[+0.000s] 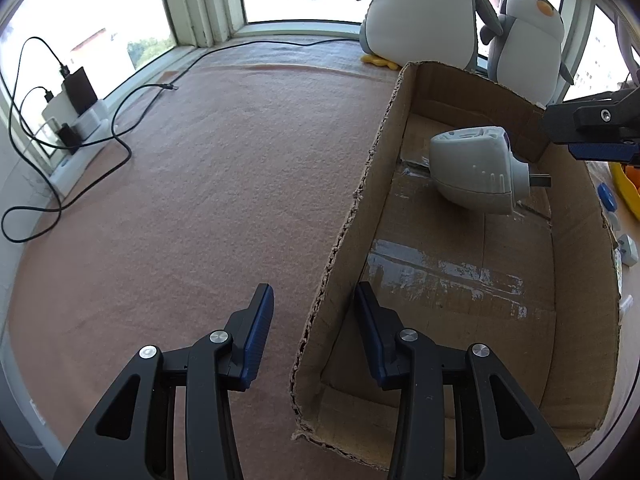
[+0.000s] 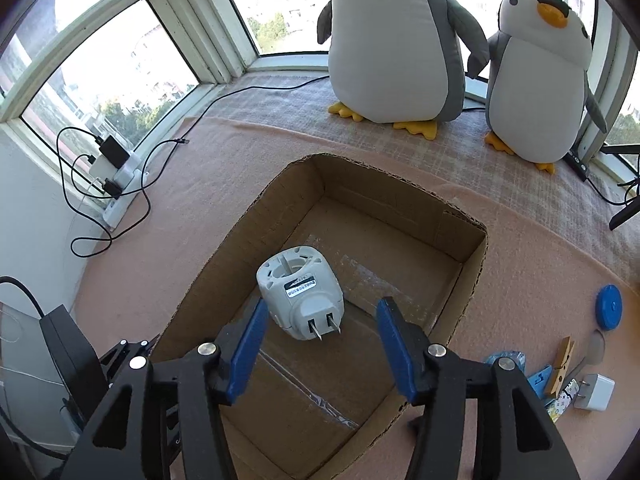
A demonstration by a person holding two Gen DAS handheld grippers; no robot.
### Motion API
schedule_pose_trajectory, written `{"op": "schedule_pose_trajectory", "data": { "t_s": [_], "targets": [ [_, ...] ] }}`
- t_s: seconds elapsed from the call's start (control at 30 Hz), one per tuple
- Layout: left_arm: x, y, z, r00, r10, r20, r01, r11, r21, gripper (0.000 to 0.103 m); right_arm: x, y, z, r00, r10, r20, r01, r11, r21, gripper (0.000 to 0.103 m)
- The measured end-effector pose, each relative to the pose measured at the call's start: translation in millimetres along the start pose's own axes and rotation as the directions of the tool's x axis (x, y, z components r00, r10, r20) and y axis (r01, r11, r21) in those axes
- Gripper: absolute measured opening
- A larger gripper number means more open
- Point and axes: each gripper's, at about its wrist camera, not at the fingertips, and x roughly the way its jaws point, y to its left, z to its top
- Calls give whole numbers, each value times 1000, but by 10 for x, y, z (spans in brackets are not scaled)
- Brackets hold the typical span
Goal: Organize rigid objects
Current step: 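Carry the white plug device with the right gripper into the box and release, then move the right gripper to the white USB charger and grasp it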
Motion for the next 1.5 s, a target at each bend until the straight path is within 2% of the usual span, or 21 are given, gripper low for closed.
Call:
{"op": "schedule_pose_trajectory", "data": {
  "t_s": [0.33,0.67,0.9,1.03,1.2,1.27,1.33,1.5],
  "targets": [
    [-1,2,-1,1000,-2,5,2,1000,5,40,-344,-277,-118,999,-1,47,-1,998,57,53],
    [0,-28,4,1000,13,6,-13,1000,17,40,-948,-858,-367,992,-31,122,12,988,156,53],
    [1,-37,7,1000,21,8,-21,999,28,40,-1340,-1348,-646,984,-91,154,51,968,246,54],
    [0,-45,9,1000,27,8,-27,999,36,40,-1488,-1633,-797,978,-146,150,97,952,292,58],
    [-8,-67,11,999,37,6,-37,998,44,40,-1491,-1946,-952,973,-201,114,152,928,341,60],
    [-10,-74,12,999,40,5,-41,998,46,40,-1444,-2056,-1000,974,-205,100,158,921,357,62],
    [-9,-82,15,999,45,4,-45,998,49,40,-1363,-2152,-1030,975,-208,77,165,914,372,69],
    [-12,-95,11,998,55,6,-55,997,53,40,-1126,-2337,-1058,981,-195,20,170,898,406,69]
  ]
}}
